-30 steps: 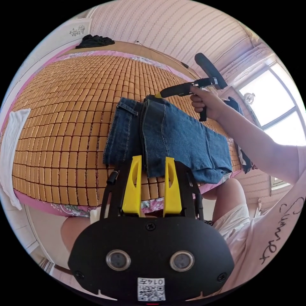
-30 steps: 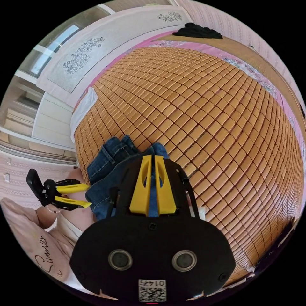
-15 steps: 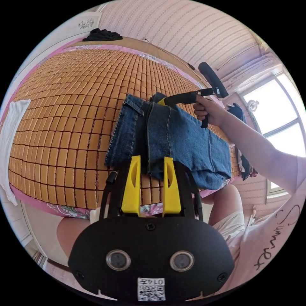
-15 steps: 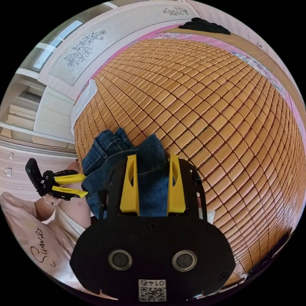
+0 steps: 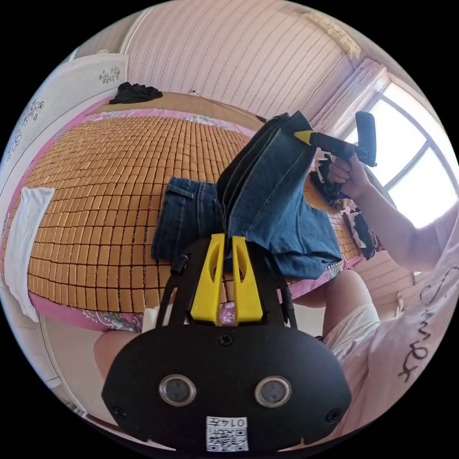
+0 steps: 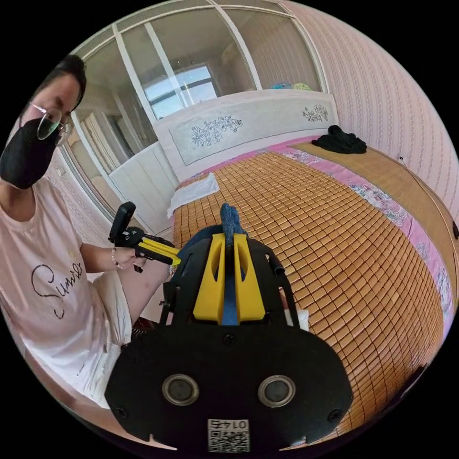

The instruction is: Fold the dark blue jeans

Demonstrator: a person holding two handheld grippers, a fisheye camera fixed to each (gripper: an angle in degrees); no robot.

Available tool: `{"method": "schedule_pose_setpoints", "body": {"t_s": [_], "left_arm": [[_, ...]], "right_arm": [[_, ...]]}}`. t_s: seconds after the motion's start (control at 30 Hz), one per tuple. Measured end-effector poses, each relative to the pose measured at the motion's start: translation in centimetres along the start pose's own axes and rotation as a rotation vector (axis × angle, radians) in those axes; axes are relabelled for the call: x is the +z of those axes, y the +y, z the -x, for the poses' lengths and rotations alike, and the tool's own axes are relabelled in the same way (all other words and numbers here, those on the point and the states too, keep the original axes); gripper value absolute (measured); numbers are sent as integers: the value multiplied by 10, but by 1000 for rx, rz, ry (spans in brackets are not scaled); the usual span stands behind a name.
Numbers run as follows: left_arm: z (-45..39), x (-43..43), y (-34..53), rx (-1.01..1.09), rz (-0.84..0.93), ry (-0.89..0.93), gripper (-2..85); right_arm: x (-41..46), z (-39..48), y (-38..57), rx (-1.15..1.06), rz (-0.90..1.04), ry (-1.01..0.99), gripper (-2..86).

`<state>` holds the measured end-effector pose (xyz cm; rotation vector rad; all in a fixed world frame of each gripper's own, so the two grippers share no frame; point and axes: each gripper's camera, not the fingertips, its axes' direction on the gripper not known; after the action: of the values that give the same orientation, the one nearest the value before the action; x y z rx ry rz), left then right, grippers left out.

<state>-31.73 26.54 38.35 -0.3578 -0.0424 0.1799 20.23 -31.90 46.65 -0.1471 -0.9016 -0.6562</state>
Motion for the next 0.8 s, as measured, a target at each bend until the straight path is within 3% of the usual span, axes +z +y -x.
{"method": "schedule_pose_setpoints", "body": {"t_s": [0.1,0.2,0.23,0.3,0.37,0.4,0.47,0.53,0.63,0.8], "left_arm": [[-16,-28,1,41,-35,30,14],[-7,-55,-5,47,-27,-1,15],[6,-48,-12,26,54,4,18],[25,-23,-15,12,155,-42,22],[49,0,-8,-72,236,-136,27],[52,-2,-7,-95,238,-153,34],[44,-22,1,-95,135,-186,37],[27,-27,6,-43,96,-193,9],[-16,-2,6,92,113,-107,-6],[-110,87,-4,299,254,242,-9]], "right_arm": [[-22,17,-19,-30,-38,-31,14],[-7,0,-61,77,-63,-244,18],[22,-18,-78,186,-17,-335,22],[83,-42,-91,338,85,-241,28],[142,-59,-88,489,264,21,13],[144,-57,-87,507,265,35,8],[122,-34,-80,402,175,21,-5],[104,-14,-66,329,234,165,-8],[76,13,-24,343,316,377,-9],[78,56,34,535,450,392,-5]]}}
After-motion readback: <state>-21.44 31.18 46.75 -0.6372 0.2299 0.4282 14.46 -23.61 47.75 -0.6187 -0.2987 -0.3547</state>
